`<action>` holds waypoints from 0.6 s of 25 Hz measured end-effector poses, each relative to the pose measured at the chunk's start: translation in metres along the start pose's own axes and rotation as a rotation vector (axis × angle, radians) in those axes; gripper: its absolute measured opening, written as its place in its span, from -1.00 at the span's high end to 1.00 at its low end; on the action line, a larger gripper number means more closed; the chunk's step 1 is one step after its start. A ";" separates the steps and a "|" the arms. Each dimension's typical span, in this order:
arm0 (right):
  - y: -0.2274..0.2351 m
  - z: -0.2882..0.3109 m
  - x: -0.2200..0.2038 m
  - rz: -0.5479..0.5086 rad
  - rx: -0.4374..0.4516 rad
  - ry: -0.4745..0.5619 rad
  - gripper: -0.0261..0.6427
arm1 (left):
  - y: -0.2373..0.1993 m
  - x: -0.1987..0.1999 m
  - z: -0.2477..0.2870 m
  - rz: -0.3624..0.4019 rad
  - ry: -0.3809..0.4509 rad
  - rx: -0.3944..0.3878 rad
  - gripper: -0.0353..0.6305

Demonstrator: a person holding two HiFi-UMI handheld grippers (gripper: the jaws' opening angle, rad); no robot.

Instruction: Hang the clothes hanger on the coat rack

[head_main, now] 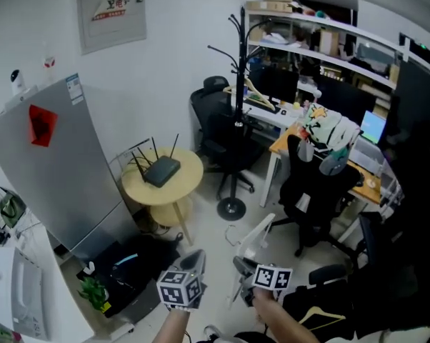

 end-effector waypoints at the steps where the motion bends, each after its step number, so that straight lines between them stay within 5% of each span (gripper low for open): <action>1: -0.007 0.008 0.011 -0.004 0.023 -0.005 0.51 | -0.005 0.009 0.003 0.007 0.005 -0.008 0.90; 15: -0.036 0.078 0.155 -0.091 0.165 0.063 0.52 | -0.051 0.060 0.084 0.022 0.028 -0.110 0.90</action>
Point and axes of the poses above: the fingertips, and each gripper's own axes: z forward along the fingers, y to its right, x out of its top, the point moved 4 cm from there along -z, backward along the fingers, and after that the axes turned 8 degrees about z, right-handed, at the moved point
